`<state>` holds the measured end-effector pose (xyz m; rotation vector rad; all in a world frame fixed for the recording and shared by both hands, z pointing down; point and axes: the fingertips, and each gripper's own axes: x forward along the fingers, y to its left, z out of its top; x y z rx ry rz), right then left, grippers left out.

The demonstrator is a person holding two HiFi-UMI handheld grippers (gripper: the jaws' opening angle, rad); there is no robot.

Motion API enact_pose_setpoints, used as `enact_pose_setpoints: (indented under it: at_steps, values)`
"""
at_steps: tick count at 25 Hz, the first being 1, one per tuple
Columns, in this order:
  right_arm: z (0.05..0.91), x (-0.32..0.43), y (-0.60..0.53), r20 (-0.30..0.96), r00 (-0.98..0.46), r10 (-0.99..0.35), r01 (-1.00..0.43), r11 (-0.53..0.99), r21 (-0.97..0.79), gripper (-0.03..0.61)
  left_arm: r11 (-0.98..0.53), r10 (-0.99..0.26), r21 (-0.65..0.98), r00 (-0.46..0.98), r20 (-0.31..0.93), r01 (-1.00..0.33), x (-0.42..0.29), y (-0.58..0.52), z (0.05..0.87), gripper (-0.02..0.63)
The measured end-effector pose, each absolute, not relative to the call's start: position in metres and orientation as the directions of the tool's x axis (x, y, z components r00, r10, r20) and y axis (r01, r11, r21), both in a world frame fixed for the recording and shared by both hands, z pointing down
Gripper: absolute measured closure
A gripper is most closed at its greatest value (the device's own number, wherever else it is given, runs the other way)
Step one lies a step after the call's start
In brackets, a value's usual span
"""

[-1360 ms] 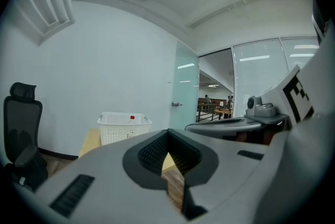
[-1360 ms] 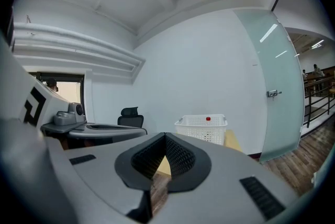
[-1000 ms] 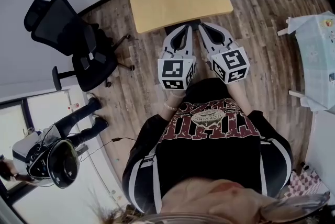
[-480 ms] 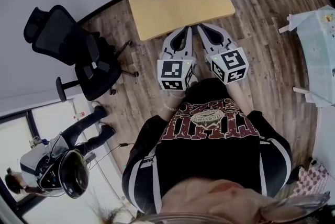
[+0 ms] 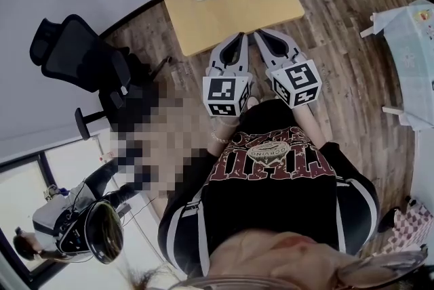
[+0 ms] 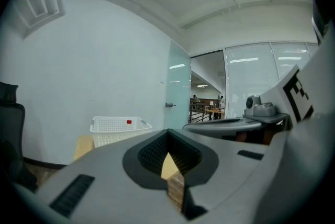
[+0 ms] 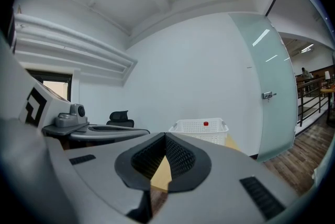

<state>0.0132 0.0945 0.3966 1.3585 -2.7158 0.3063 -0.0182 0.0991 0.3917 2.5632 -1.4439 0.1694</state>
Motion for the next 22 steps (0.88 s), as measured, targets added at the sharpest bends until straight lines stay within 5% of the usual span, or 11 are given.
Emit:
enact_pose_setpoints:
  at_steps: [22]
  values:
    - [0.4, 0.019, 0.049, 0.183, -0.664, -0.725, -0.748, 0.649, -0.143, 0.561, -0.436, -0.869, 0.114, 0.45, 0.207, -0.893, -0.011, 0.058, 0.393, 0.566]
